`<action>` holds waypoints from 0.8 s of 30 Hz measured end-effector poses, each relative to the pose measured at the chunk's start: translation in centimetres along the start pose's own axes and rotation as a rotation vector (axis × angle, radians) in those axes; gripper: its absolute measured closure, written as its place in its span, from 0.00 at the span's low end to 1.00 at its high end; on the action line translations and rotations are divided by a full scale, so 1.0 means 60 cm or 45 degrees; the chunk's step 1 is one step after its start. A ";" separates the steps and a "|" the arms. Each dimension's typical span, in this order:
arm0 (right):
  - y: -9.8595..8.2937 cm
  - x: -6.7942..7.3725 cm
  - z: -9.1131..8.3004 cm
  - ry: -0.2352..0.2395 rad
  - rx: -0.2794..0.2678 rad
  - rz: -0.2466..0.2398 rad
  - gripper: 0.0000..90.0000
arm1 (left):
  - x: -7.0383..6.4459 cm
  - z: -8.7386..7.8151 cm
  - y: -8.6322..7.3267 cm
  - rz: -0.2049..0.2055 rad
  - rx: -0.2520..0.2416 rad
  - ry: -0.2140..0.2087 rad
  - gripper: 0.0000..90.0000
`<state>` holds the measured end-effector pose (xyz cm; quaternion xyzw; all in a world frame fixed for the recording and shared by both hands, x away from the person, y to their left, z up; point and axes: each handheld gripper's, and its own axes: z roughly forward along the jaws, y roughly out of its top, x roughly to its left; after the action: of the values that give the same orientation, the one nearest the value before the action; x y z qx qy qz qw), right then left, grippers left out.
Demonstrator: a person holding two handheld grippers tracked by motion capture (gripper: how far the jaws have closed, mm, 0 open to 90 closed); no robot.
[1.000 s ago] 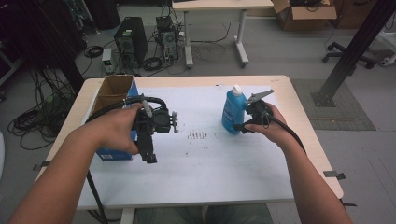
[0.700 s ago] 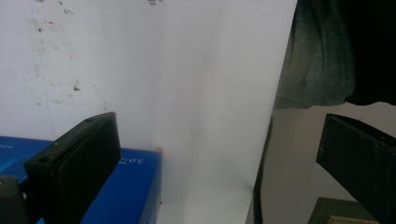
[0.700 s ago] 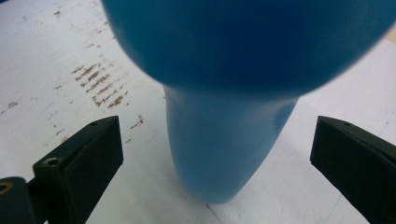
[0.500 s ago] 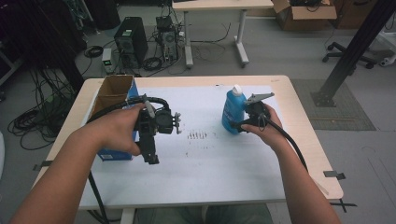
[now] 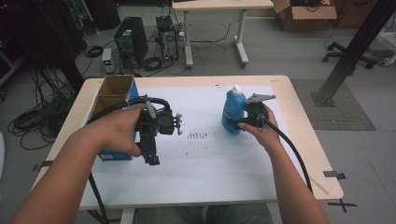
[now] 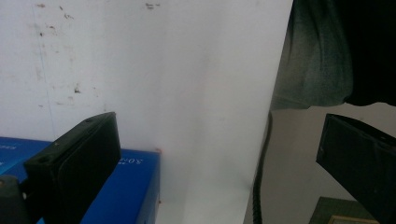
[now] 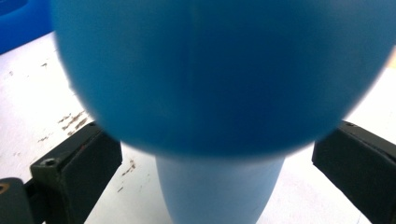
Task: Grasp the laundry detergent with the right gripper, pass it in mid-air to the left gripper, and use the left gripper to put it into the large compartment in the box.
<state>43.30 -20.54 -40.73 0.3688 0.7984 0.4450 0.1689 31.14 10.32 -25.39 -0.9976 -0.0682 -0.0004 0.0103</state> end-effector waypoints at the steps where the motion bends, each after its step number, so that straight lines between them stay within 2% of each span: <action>1: 0.000 0.000 0.000 0.000 0.000 0.000 0.02 | 0.000 0.000 0.000 0.000 0.000 0.000 0.00; 9: -0.007 0.005 0.010 -0.025 -0.065 0.019 0.01 | -0.001 -0.001 0.006 0.005 -0.006 0.003 0.00; 24: -0.014 0.011 0.021 -0.062 -0.101 0.037 0.04 | 0.000 0.001 0.002 -0.001 -0.009 0.001 0.00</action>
<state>43.24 -19.61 -42.06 0.3842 0.7704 0.4696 0.1961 31.18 10.19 -25.43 -0.9976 -0.0687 -0.0009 0.0069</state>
